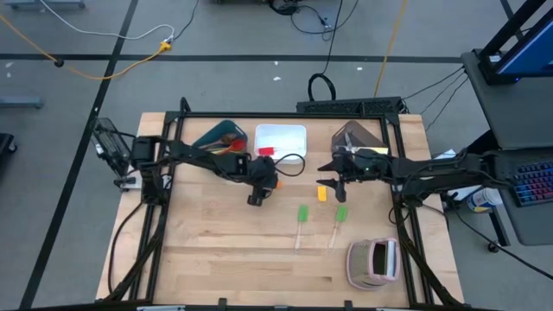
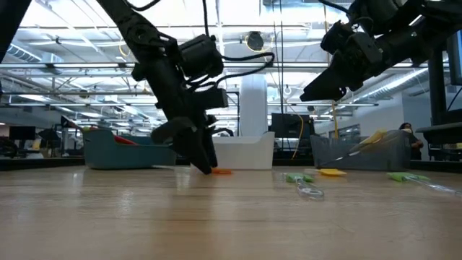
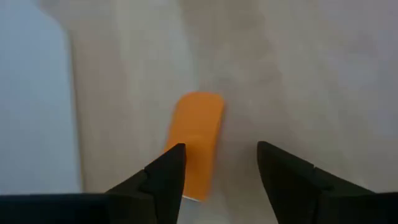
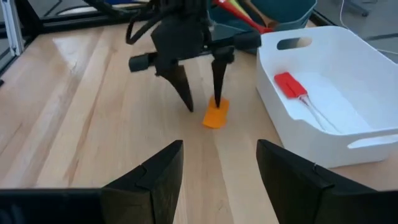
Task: Pick & Place Kitchen Items
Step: Put the orange spatula into the white bin
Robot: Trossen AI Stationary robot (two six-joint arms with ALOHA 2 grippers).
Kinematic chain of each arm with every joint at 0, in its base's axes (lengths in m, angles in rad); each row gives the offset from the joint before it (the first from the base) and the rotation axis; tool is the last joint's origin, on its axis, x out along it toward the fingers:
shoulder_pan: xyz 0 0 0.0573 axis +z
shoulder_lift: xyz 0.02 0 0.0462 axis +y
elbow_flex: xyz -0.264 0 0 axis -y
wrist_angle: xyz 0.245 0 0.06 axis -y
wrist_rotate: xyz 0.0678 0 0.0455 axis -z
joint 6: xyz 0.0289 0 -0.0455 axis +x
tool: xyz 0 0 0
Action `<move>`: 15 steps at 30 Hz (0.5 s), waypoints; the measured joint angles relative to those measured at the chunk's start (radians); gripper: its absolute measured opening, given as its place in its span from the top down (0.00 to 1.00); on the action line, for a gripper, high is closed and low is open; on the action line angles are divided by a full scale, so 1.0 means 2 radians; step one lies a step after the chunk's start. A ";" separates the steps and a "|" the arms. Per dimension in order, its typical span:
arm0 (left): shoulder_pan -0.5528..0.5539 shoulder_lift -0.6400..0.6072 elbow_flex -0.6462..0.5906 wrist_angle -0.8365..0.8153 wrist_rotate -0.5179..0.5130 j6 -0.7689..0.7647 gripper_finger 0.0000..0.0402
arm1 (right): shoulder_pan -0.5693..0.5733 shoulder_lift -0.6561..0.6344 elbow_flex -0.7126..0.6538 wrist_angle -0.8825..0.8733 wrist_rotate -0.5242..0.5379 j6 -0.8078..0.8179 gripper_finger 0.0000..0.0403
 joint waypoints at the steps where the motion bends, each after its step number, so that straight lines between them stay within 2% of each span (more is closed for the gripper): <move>1: 0.002 0.004 0.001 0.004 -0.002 0.000 0.50 | 0.000 0.004 0.000 0.005 0.000 0.000 0.51; 12: 0.046 0.010 0.001 0.006 0.022 -0.005 0.63 | 0.001 0.025 0.000 0.008 0.000 0.000 0.51; 15: 0.060 0.010 0.001 0.004 0.051 -0.025 0.69 | 0.001 0.030 0.000 0.007 0.000 0.000 0.51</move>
